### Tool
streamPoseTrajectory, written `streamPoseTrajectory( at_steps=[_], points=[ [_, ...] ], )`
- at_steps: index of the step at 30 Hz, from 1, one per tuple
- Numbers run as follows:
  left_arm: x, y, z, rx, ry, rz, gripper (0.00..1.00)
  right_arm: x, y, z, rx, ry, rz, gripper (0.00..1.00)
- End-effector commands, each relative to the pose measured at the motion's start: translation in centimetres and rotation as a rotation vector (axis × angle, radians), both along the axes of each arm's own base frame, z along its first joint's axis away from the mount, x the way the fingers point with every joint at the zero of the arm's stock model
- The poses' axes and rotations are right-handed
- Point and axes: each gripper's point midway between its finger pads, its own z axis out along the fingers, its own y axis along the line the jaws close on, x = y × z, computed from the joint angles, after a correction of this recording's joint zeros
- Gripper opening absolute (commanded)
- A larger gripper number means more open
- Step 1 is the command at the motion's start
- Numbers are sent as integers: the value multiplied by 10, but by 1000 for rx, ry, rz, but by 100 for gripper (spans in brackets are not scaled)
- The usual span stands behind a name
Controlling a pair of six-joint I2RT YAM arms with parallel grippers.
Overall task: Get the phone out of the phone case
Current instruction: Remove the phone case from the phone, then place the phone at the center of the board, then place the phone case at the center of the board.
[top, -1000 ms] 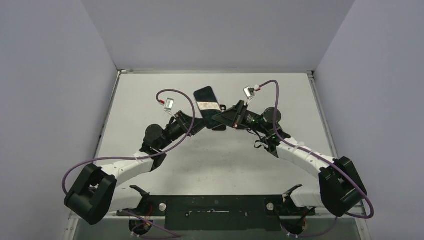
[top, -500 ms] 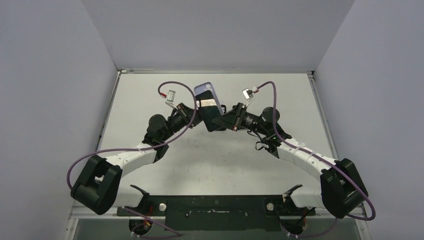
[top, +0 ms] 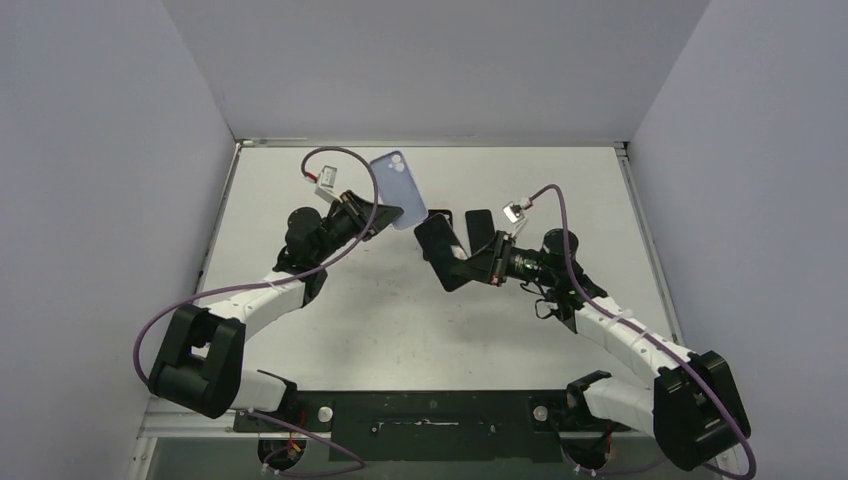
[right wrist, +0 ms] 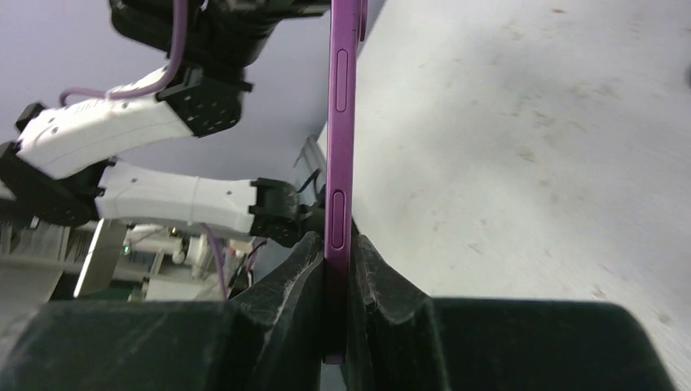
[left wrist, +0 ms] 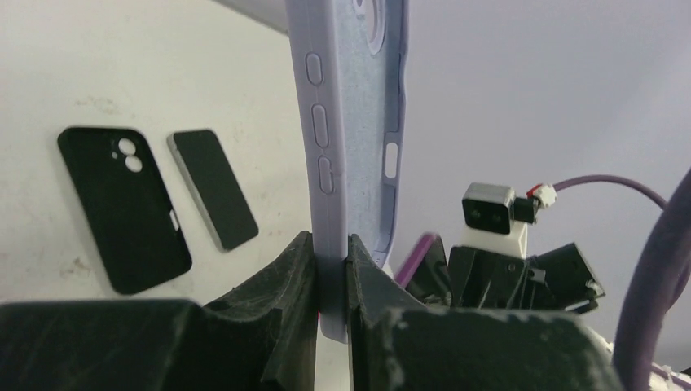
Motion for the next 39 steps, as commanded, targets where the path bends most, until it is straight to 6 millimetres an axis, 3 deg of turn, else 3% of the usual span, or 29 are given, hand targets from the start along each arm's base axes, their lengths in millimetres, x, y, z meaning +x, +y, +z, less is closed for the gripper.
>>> streamPoseTrajectory(
  at_steps=[1, 10, 17, 24, 29, 36, 39],
  points=[
    [-25, -6, -40, 126, 74, -115, 0, 15, -40, -9, -17, -42, -138, 0],
    [-98, -28, -127, 362, 347, -334, 0, 19, -106, -87, -175, 84, -389, 0],
    [-135, -51, -177, 430, 492, -447, 0, 8, -120, -137, -223, 198, -448, 0],
    [-141, -65, -205, 453, 557, -461, 3, 5, -119, -161, -238, 249, -436, 0],
    [-143, -74, -217, 428, 607, -454, 12, 7, -115, -171, -213, 289, -442, 1],
    [-149, -79, -227, 421, 649, -445, 31, 11, -107, -182, -237, 331, -431, 20],
    [-148, -76, -229, 432, 656, -424, 42, 8, -109, -188, -268, 355, -432, 38]
  ],
)
